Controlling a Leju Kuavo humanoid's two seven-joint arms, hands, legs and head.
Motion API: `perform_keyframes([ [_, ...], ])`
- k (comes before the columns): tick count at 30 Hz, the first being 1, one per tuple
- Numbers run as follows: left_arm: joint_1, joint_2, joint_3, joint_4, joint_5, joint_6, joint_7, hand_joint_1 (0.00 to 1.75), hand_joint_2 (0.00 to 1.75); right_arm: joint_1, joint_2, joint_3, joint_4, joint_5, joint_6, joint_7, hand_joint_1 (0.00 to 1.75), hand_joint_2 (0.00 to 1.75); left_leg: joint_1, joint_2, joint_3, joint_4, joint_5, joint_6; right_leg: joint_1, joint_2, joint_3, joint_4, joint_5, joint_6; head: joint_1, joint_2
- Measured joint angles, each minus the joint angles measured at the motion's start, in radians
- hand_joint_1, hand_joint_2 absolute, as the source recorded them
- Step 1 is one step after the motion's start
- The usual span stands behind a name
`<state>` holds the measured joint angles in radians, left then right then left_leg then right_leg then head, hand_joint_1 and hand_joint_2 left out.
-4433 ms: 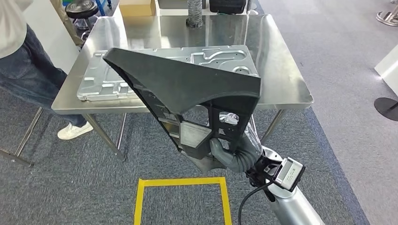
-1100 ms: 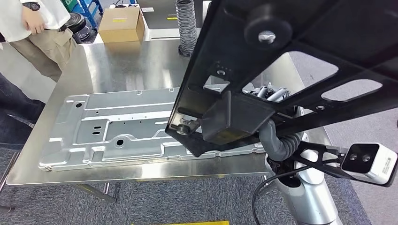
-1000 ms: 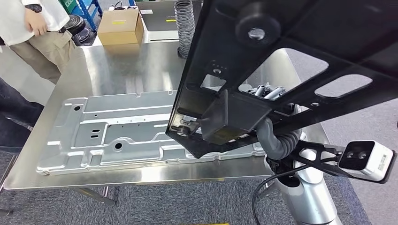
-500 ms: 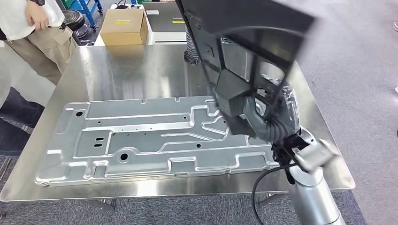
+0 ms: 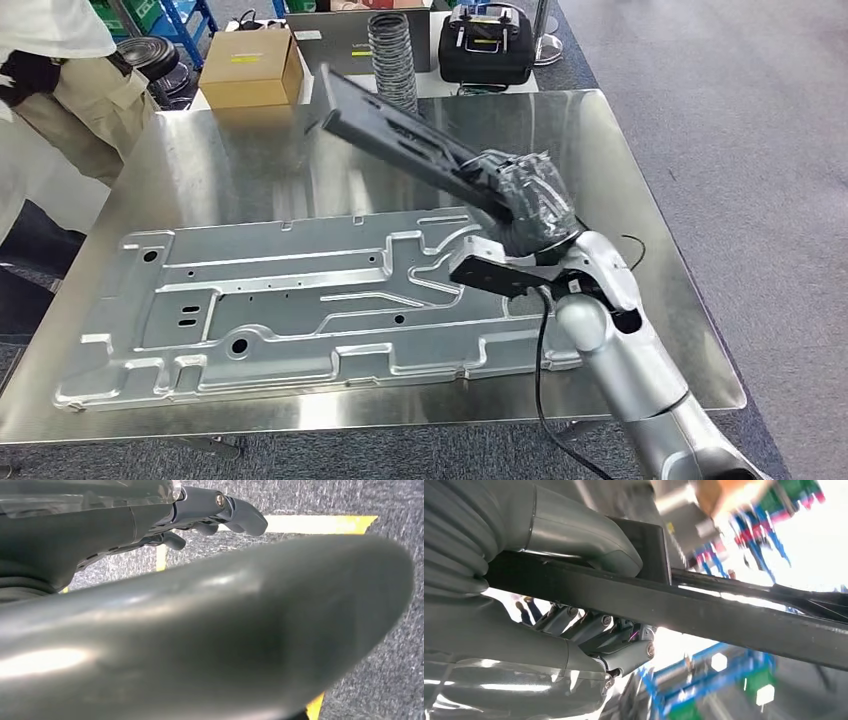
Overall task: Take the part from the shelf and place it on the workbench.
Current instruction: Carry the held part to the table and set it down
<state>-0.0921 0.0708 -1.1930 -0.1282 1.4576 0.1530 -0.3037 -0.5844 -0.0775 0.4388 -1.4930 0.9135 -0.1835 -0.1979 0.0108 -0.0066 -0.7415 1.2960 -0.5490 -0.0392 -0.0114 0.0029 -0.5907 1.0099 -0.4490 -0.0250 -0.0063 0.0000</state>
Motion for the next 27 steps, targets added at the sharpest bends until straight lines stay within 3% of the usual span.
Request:
perform_keyframes([
  [1,0.000,0.000,-0.001,0.000,0.000,0.000,0.000,0.00,0.00,-0.010,0.007,0.026,0.026,0.021,0.005,0.007,1.75,1.75,0.000,0.000,0.016,-0.041,0.032,0.002,0.001,0.001,0.003,0.000,-0.002,0.000,0.000,0.000],
  [3,-0.001,0.001,-0.003,0.000,0.000,0.000,0.001,0.00,0.00,-0.036,0.026,0.081,0.075,0.051,0.017,0.014,1.75,1.75,-0.002,0.001,0.083,-0.186,0.104,0.012,0.004,0.003,0.011,0.000,-0.008,0.002,0.000,0.000],
  [5,-0.004,0.002,-0.004,0.000,0.000,0.000,0.000,0.00,0.00,-0.070,0.049,0.136,0.126,0.065,0.034,0.015,1.75,1.75,-0.007,0.000,0.126,-0.279,0.132,0.023,0.006,0.004,0.013,0.001,-0.011,0.009,0.001,0.000],
  [8,-0.004,0.001,-0.005,0.000,0.000,-0.001,-0.003,0.00,0.00,-0.119,0.087,0.224,0.202,0.065,0.062,0.016,1.75,1.75,-0.008,0.000,0.133,-0.297,0.131,0.035,0.007,0.004,0.012,-0.002,-0.014,0.024,0.001,0.000],
  [10,-0.004,0.001,-0.005,0.000,0.000,-0.002,-0.005,0.00,0.00,-0.156,0.112,0.276,0.244,0.054,0.082,0.019,1.75,1.75,-0.002,0.000,0.140,-0.308,0.135,0.045,0.008,0.003,0.000,0.030,-0.037,0.033,0.003,0.000],
  [13,-0.006,0.001,-0.006,0.000,0.000,-0.006,-0.007,0.00,0.00,-0.203,0.141,0.338,0.302,0.043,0.114,0.025,1.75,1.75,0.000,0.001,0.143,-0.311,0.135,0.053,0.005,0.002,-0.092,0.217,-0.120,0.042,0.007,0.000],
  [14,-0.006,0.001,-0.006,0.000,0.000,-0.006,-0.007,0.00,0.00,-0.211,0.148,0.355,0.320,0.040,0.124,0.029,1.75,1.75,0.000,0.000,0.144,-0.309,0.133,0.054,0.004,0.002,-0.123,0.270,-0.132,0.043,0.007,0.000],
  [15,-0.005,0.001,-0.006,0.000,0.000,-0.007,-0.008,0.00,0.00,-0.218,0.155,0.370,0.337,0.038,0.134,0.032,1.75,1.75,0.000,-0.001,0.144,-0.307,0.132,0.054,0.004,0.002,-0.138,0.290,-0.126,0.044,0.007,0.000],
  [16,-0.004,0.000,-0.006,0.000,0.000,-0.008,-0.008,0.00,0.00,-0.225,0.161,0.383,0.354,0.035,0.144,0.036,1.75,1.75,0.000,-0.003,0.144,-0.305,0.129,0.053,0.003,0.002,-0.133,0.267,-0.101,0.043,0.007,0.000],
  [18,-0.002,0.000,-0.006,0.000,0.000,-0.012,-0.010,0.00,0.00,-0.244,0.178,0.405,0.387,0.026,0.168,0.044,1.75,1.75,-0.001,-0.005,0.144,-0.298,0.123,0.048,0.004,0.002,-0.080,0.136,-0.028,0.035,0.007,0.000],
  [20,-0.003,-0.001,-0.006,0.000,0.000,-0.016,-0.012,0.00,0.00,-0.268,0.199,0.428,0.427,0.018,0.192,0.049,1.75,1.75,-0.003,-0.005,0.141,-0.289,0.117,0.039,0.008,0.001,-0.036,0.031,0.011,0.026,0.006,0.000],
  [24,-0.002,-0.001,-0.006,0.000,0.000,-0.029,-0.022,0.00,0.00,-0.291,0.233,0.461,0.513,-0.001,0.224,0.058,1.75,1.75,-0.003,-0.003,0.138,-0.285,0.109,0.018,0.010,0.002,-0.024,0.003,0.016,0.006,0.006,0.000],
  [25,-0.002,-0.002,-0.006,0.000,0.000,-0.033,-0.027,0.00,0.00,-0.297,0.242,0.469,0.538,-0.007,0.229,0.059,1.75,1.75,-0.001,-0.002,0.130,-0.264,0.094,0.013,0.008,0.001,-0.021,-0.002,0.018,0.001,0.006,0.000],
  [27,-0.002,-0.002,-0.006,0.000,0.000,-0.042,-0.034,0.00,0.00,-0.311,0.262,0.483,0.589,-0.016,0.237,0.059,1.75,1.75,0.002,-0.001,0.085,-0.163,0.040,0.003,0.005,0.000,-0.016,-0.008,0.020,-0.006,0.004,0.000],
])
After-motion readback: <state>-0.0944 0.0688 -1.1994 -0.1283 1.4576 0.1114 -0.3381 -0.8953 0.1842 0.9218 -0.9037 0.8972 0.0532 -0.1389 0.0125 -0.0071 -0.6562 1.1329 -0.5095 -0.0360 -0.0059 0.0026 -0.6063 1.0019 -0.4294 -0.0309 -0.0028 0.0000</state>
